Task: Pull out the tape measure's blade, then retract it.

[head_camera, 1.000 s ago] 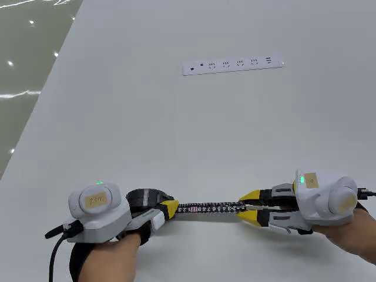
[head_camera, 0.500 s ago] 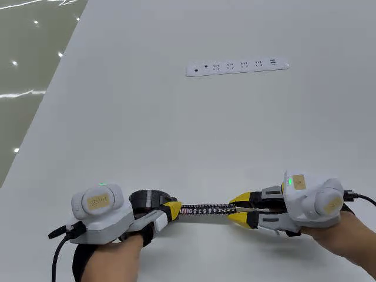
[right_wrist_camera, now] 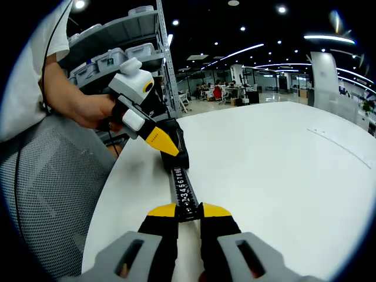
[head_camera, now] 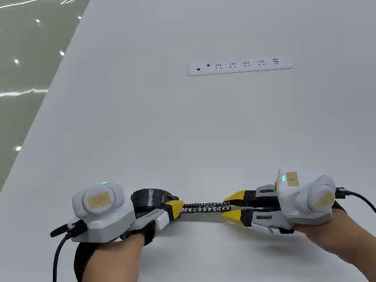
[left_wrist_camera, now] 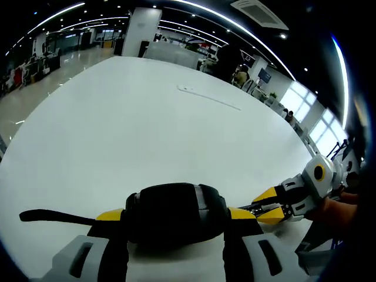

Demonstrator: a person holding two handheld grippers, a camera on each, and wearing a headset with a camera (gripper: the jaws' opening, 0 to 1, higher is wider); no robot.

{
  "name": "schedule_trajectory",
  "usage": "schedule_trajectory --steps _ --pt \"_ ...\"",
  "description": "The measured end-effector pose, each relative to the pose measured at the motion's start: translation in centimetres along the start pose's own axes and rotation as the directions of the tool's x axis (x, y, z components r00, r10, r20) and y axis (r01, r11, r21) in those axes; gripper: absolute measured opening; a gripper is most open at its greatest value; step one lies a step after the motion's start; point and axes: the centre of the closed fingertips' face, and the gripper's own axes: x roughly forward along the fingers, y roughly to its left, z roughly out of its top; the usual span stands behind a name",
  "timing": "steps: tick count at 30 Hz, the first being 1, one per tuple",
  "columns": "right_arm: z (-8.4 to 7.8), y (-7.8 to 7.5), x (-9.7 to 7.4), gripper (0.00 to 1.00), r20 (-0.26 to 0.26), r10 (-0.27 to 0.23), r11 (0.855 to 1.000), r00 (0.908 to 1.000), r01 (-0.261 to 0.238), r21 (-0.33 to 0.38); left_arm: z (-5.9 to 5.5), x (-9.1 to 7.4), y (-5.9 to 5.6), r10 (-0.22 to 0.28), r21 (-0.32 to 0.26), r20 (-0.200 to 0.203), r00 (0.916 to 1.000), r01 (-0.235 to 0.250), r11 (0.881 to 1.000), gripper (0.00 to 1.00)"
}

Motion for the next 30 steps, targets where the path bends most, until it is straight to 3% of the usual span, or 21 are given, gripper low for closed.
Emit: schedule_trajectory --steps 30 --pt "1.5 0.5 3.1 0.11 -0.004 0.025 1.000 0.9997 -0.025 -0.009 0.2 -0.2 0.2 -0.013 -0.031 0.010 0.9999 0.013 0.999 0.63"
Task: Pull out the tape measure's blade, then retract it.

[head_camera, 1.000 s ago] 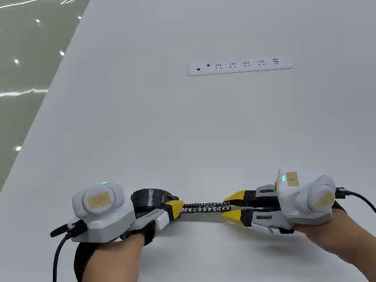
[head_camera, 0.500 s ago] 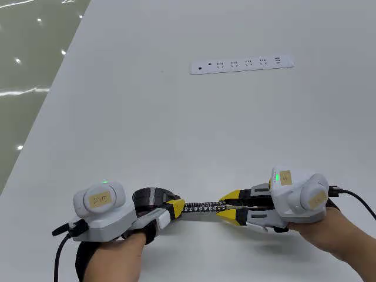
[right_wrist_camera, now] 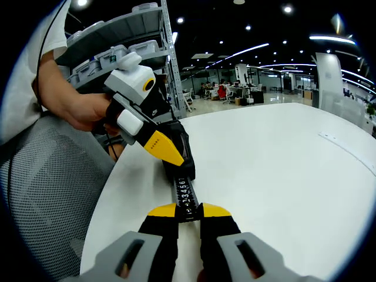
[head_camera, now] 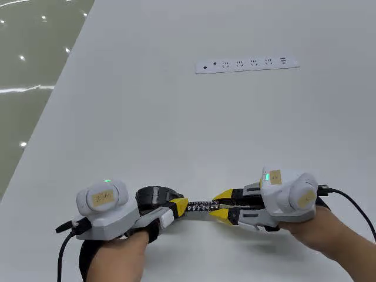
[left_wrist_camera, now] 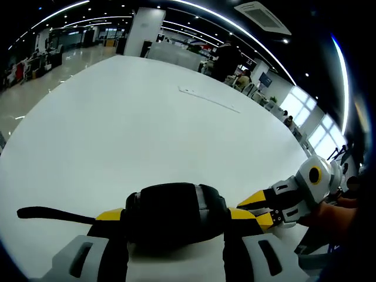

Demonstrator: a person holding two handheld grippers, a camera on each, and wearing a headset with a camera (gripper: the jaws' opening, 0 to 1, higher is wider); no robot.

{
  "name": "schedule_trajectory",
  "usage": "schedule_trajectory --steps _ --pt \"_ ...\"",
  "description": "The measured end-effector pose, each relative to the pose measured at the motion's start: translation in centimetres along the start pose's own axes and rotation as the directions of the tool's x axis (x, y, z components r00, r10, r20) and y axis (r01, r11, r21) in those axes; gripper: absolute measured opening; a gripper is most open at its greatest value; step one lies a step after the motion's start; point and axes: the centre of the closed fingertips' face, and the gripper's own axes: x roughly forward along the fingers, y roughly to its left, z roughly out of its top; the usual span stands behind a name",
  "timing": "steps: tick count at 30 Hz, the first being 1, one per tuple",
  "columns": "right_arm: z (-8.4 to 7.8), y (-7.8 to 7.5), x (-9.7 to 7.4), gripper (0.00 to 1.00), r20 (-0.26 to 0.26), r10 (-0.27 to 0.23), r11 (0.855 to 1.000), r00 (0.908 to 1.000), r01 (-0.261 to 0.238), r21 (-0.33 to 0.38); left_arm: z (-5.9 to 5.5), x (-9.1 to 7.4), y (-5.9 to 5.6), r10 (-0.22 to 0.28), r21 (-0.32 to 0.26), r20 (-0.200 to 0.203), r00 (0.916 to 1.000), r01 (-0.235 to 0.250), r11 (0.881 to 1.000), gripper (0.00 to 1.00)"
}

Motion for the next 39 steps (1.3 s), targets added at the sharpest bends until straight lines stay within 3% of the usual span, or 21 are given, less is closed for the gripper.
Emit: schedule_trajectory --steps 39 --pt "1.5 0.5 3.9 0.11 -0.022 0.036 0.999 0.9991 -0.037 -0.036 0.3 -0.2 0.4 -0.008 -0.032 0.009 0.9999 0.008 0.999 0.63"
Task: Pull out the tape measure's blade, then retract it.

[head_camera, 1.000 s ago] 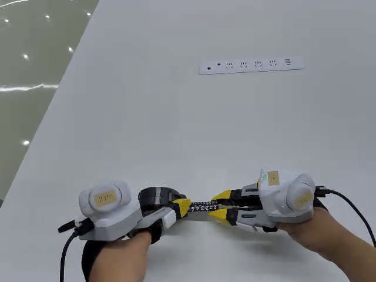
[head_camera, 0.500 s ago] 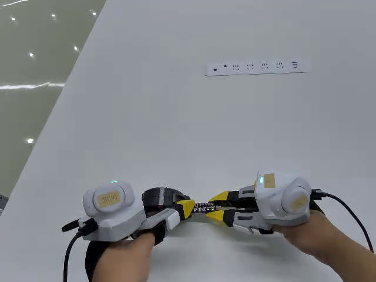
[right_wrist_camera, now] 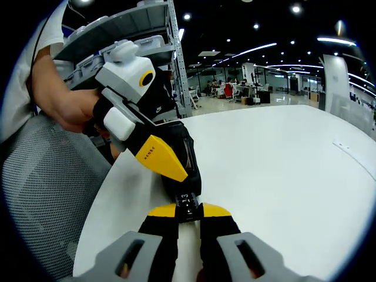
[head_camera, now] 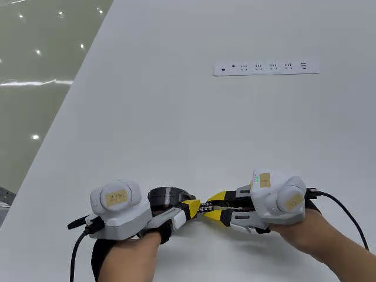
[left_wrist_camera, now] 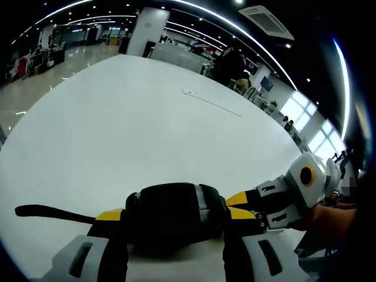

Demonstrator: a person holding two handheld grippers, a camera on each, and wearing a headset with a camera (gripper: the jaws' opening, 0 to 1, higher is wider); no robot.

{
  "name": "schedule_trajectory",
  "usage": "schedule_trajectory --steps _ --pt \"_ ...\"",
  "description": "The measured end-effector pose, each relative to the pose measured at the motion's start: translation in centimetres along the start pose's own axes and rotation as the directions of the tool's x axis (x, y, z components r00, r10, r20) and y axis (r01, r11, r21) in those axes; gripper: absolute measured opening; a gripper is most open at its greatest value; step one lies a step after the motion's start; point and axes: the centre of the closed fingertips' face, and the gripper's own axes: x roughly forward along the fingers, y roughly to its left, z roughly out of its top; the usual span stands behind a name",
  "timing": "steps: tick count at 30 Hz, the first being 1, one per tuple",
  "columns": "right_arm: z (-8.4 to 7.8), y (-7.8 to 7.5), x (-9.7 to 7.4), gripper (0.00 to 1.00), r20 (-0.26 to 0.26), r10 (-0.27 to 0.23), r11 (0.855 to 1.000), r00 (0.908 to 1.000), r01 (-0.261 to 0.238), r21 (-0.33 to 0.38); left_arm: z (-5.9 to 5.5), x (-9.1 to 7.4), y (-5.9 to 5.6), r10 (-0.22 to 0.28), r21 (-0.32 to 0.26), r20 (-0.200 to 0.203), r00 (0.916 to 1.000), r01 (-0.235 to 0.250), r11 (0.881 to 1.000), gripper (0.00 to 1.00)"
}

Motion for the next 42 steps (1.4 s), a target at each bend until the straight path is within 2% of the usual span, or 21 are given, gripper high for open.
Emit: schedule_trajectory --steps 9,30,42 --pt "0.2 0.2 1.1 0.11 -0.006 0.016 1.000 0.9999 -0.016 -0.002 0.0 0.0 0.0 -0.002 0.009 -0.001 1.0000 0.002 1.000 0.63" --pt "-0.2 0.4 1.1 0.12 -0.021 0.022 1.000 0.9995 -0.022 -0.005 -0.1 0.0 -0.1 0.010 0.046 -0.008 0.9999 -0.010 0.999 0.63" --pt "-0.5 0.4 1.2 0.13 -0.026 0.011 1.000 0.9996 -0.012 -0.017 -0.2 -0.1 -0.2 0.011 0.063 0.008 0.9999 -0.011 0.998 0.63"
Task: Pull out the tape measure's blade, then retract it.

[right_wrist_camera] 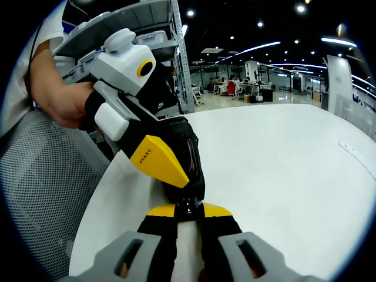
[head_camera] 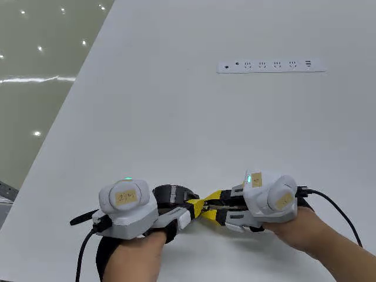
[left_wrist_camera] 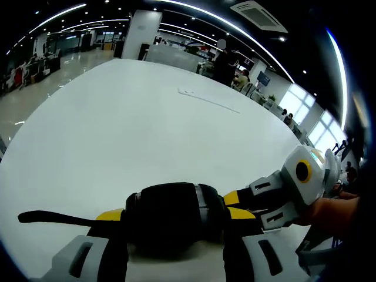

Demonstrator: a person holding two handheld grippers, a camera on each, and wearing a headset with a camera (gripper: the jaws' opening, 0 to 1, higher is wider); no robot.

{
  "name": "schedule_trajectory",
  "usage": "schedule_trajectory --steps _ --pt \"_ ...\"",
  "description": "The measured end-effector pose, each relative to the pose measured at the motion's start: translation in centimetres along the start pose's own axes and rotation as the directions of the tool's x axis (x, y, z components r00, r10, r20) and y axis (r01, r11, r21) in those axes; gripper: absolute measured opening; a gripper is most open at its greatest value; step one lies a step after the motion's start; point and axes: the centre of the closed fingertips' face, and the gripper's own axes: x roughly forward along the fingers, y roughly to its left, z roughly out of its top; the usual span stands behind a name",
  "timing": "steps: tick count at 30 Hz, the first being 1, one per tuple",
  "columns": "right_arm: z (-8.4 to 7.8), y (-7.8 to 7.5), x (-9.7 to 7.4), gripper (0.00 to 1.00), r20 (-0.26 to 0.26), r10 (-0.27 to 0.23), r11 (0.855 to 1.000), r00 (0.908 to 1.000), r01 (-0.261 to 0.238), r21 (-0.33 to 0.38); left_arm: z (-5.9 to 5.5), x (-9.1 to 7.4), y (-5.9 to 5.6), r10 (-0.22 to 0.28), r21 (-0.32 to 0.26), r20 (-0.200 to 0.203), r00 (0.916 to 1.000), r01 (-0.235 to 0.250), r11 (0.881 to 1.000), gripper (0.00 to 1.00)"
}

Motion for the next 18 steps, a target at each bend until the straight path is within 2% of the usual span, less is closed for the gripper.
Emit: schedule_trajectory --steps 3,18 --pt "-0.18 0.09 0.04 0.13 -0.004 0.000 1.000 1.0000 0.000 0.002 -0.06 0.02 -0.10 0.002 0.019 0.003 1.0000 -0.002 1.000 0.63" --pt "-0.36 0.16 0.00 0.14 -0.011 -0.018 0.999 0.9998 0.018 -0.032 -0.10 -0.03 -0.07 -0.006 0.030 0.014 0.9999 0.006 1.000 0.63"
